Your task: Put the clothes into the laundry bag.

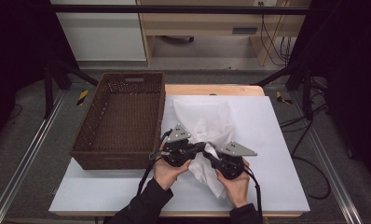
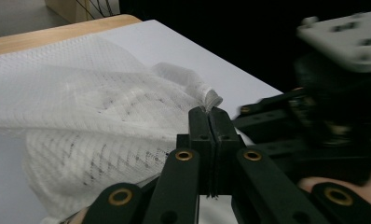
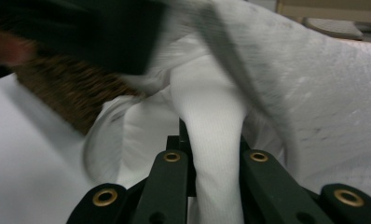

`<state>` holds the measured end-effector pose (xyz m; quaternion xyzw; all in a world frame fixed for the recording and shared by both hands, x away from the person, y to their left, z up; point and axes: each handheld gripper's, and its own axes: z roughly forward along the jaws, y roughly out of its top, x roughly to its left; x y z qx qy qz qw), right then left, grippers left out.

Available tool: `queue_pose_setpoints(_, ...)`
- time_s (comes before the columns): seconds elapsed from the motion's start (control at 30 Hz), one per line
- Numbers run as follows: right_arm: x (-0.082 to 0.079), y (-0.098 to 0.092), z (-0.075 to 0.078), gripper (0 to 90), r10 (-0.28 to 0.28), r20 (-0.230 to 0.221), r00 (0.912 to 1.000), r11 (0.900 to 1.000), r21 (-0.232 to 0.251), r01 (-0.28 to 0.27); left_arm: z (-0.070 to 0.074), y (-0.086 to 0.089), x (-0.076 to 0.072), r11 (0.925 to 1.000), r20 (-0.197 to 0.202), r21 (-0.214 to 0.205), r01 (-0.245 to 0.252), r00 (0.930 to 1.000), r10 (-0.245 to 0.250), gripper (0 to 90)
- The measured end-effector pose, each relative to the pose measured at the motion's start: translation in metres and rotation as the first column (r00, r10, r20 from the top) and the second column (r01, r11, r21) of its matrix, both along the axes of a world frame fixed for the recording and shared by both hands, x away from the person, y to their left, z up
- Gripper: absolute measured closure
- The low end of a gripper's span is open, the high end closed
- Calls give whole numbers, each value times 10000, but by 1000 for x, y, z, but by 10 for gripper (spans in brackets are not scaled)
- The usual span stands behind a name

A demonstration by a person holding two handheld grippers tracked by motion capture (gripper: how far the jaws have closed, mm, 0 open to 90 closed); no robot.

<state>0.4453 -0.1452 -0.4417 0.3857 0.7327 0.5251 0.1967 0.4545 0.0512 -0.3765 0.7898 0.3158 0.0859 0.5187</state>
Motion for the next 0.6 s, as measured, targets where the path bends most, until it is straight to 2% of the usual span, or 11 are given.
queue_pose_setpoints(0.03,6,2,-3,844,-226,-46,9997,9997,133,226,-1,0,1,10000,-73,0,-62,10000,62,892)
queue_pose_setpoints(0.1,18,5,-10,841,-749,-41,9972,9971,104,750,-6,3,5,9999,-402,-160,-62,9992,55,893)
queue_pose_setpoints(0.2,33,11,-23,831,-1648,153,9862,9840,-666,1655,-19,7,11,9997,-701,-168,-180,9974,168,892)
queue_pose_setpoints(0.27,40,13,-31,805,-2011,240,9793,9730,-1111,2025,-26,9,15,9996,-771,-91,-277,9967,269,892)
queue_pose_setpoints(0.33,41,12,-32,755,-1890,92,9819,9757,-1108,1889,-32,10,18,9995,-697,-41,-312,9971,308,891)
queue_pose_setpoints(0.4,34,8,-26,641,-1459,-75,9893,9844,-1002,1444,-35,12,21,9991,-628,83,-427,9971,431,891)
queue_pose_setpoints(0.47,21,-1,-16,540,-799,-154,9967,9946,-675,787,-37,13,23,9988,-616,75,-488,9969,492,891)
queue_pose_setpoints(0.6,-8,-23,-1,314,-233,34,9997,9976,-650,234,-39,12,26,9975,-449,260,-653,9968,664,891)
